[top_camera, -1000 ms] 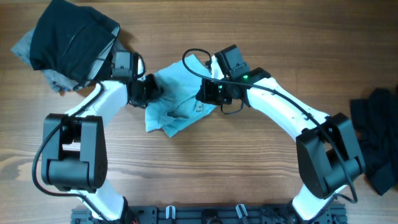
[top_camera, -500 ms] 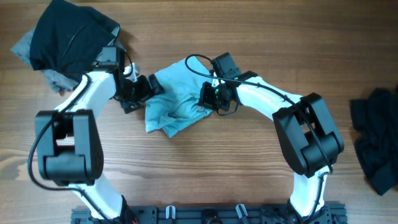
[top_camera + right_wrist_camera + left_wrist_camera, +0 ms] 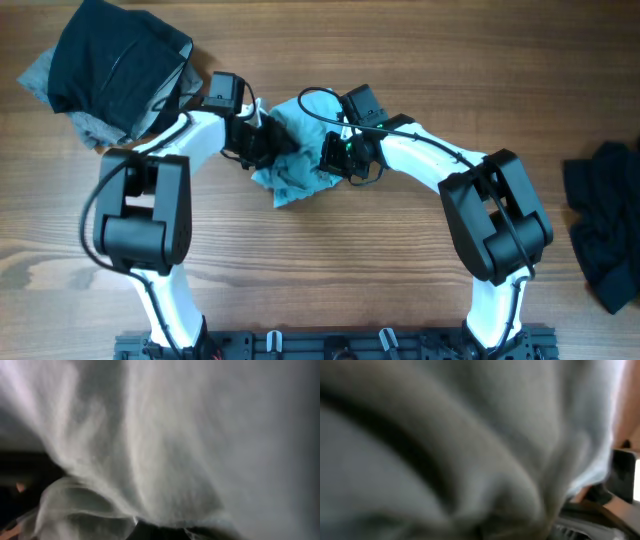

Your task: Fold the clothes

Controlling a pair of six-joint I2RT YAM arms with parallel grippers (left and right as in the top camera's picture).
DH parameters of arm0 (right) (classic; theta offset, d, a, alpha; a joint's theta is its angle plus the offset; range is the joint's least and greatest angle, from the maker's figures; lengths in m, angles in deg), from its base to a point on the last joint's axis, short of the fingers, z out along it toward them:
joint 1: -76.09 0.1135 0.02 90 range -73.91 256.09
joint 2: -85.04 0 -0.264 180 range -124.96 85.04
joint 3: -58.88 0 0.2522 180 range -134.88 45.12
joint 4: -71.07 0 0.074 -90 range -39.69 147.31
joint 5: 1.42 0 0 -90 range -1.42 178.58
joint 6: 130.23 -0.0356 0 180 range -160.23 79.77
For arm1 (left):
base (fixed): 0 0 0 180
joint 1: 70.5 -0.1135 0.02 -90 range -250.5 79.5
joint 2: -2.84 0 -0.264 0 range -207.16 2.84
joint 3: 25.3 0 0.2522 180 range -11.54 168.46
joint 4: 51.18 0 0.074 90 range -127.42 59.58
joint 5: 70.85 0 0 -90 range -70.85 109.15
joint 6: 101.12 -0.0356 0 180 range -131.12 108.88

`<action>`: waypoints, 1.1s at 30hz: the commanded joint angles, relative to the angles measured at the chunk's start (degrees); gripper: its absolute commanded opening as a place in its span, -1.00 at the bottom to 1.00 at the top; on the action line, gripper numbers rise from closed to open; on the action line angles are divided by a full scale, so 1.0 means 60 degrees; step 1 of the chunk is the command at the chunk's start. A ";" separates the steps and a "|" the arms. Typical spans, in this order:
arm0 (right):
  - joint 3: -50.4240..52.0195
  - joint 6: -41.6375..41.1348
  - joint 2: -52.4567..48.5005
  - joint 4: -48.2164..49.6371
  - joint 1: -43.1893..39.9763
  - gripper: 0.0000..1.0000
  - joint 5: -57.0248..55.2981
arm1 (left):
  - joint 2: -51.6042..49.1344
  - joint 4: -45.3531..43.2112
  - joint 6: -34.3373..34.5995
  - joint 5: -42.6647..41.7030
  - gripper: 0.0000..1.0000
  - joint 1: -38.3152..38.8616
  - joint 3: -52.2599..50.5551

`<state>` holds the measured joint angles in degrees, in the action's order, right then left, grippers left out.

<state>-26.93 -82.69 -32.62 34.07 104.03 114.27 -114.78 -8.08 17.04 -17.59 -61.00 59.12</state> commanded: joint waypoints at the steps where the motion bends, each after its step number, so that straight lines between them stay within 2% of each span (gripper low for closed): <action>1: 0.0029 -0.0062 -0.0299 -0.0062 0.0018 -0.91 0.0514 | -0.0845 -0.0164 -0.0069 0.0878 -0.86 0.0138 -0.0535; 2: 0.0025 0.0087 -0.0295 -0.0058 0.0018 -0.92 0.0703 | -0.0845 -0.0219 -0.0164 0.0878 -0.92 0.0138 -0.0535; 7: -0.0058 0.0495 0.0495 -0.1031 -0.0251 -0.91 0.0812 | -0.0583 0.0237 -0.1107 0.1002 -0.92 -0.0062 -0.0459; 12: -0.0062 0.1781 0.3038 -0.1741 -0.1191 -0.91 0.0543 | 0.0699 0.1963 -0.1745 0.1319 -0.92 -0.0692 0.0484; 16: -0.0062 0.1902 0.4550 -0.2197 -0.1832 -0.92 -0.0025 | 0.2098 0.2987 -0.1912 0.1548 -0.92 -0.1304 0.2007; 19: -0.0062 0.1945 0.4940 -0.2346 -0.1905 -0.91 -0.0455 | 0.2812 0.2728 -0.1829 0.1563 -0.92 -0.1778 0.2962; 24: -0.0062 0.1938 0.4900 -0.2320 -0.1902 -0.92 -0.0612 | 0.3042 0.0914 -0.1501 0.1796 -0.92 -0.2656 0.3701; 28: -0.0058 0.1945 0.4900 -0.2393 -0.1902 -0.91 -0.0608 | 0.2830 -0.0317 -0.1107 0.3286 -0.92 -0.3588 0.3701; 33: -0.0058 0.1942 0.4900 -0.2736 -0.1902 -0.91 -0.0608 | 0.1719 -0.0659 -0.0750 0.4703 -0.92 -0.4725 0.3701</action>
<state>-27.24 -71.80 -2.88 18.29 92.47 111.72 -99.35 -10.79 10.25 2.98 -85.77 81.17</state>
